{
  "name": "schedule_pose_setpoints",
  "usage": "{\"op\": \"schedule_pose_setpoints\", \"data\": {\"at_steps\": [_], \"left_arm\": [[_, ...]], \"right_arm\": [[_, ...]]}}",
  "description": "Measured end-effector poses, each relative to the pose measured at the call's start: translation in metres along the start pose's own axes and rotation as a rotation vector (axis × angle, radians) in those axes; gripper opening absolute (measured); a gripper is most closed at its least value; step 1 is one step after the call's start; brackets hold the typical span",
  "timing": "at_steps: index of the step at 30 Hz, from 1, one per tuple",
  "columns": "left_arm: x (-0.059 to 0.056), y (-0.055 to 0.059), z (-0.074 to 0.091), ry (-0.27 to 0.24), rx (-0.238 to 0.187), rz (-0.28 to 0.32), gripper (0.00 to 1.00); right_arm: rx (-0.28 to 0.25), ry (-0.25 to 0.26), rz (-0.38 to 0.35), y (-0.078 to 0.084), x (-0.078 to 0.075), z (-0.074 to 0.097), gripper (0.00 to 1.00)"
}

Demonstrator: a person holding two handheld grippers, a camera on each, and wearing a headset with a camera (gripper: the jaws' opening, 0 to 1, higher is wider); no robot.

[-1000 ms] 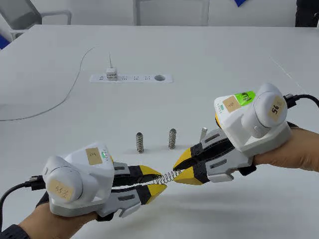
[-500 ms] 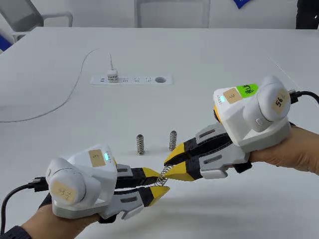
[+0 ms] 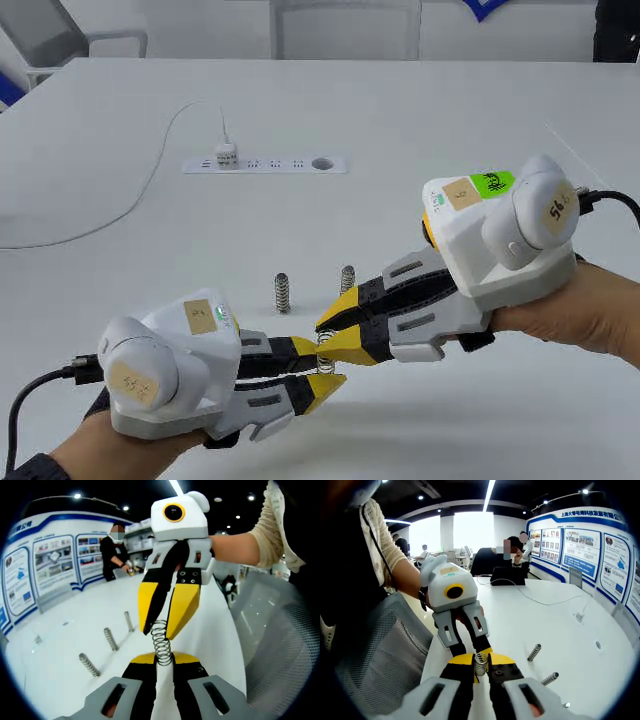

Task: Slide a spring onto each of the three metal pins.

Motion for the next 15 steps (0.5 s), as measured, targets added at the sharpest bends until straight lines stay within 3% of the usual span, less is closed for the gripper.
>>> {"op": "schedule_pose_setpoints", "data": {"at_steps": [8,15], "left_arm": [[0.0004,0.0006,-0.0013,-0.015,-0.012,0.012,0.12],[0.0024,0.0033,0.0022,-0.033,-0.017,0.043,0.19]], "right_arm": [[0.004,0.008,-0.004,0.0003,-0.0021,0.0017,0.11],[0.001,0.021,-0.008,0.0010,-0.0052,0.0049,0.11]]}}
Point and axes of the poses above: the centre of the closed fingertips' face, and the gripper's own axes: z roughly backward along the fingers, x roughly to its left, y roughly out of its underside, the point moved 8 cm from there along z, roughly backward along the fingers, and after that the axes turned 13 degrees about -z, right-handed, at the moved point
